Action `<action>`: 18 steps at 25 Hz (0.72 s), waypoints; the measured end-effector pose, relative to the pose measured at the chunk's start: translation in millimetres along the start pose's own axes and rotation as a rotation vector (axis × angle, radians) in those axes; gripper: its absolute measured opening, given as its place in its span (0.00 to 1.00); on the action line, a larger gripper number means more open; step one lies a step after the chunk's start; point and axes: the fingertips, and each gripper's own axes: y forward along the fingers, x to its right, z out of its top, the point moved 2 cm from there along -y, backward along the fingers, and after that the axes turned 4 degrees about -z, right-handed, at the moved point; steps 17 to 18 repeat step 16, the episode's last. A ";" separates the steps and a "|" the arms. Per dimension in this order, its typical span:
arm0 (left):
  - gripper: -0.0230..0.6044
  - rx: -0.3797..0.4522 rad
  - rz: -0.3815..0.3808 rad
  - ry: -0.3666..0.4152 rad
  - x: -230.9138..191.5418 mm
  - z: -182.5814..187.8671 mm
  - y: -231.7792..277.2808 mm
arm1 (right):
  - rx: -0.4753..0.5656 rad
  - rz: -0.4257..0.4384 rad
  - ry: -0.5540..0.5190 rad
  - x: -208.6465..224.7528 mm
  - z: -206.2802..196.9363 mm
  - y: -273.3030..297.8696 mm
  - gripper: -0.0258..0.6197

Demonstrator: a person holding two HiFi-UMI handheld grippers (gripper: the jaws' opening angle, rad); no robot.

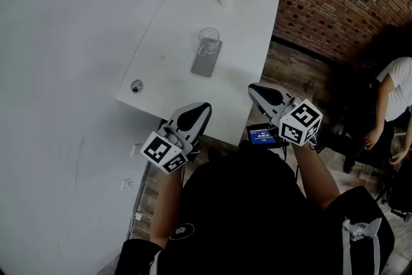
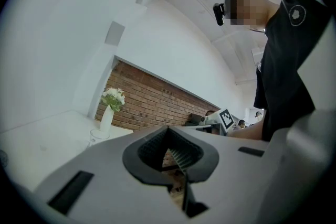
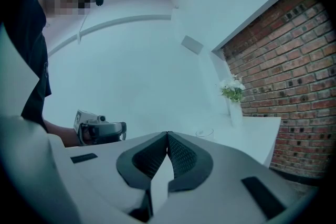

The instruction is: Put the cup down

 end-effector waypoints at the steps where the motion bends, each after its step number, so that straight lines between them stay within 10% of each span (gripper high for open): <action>1: 0.05 -0.003 0.000 0.000 0.1 -0.8 0.5 | 0.002 -0.006 -0.001 1.1 -0.3 -0.8 0.06; 18: 0.05 0.001 -0.001 -0.027 1.8 -2.6 3.0 | -0.006 -0.025 -0.001 3.9 -4.8 -5.3 0.06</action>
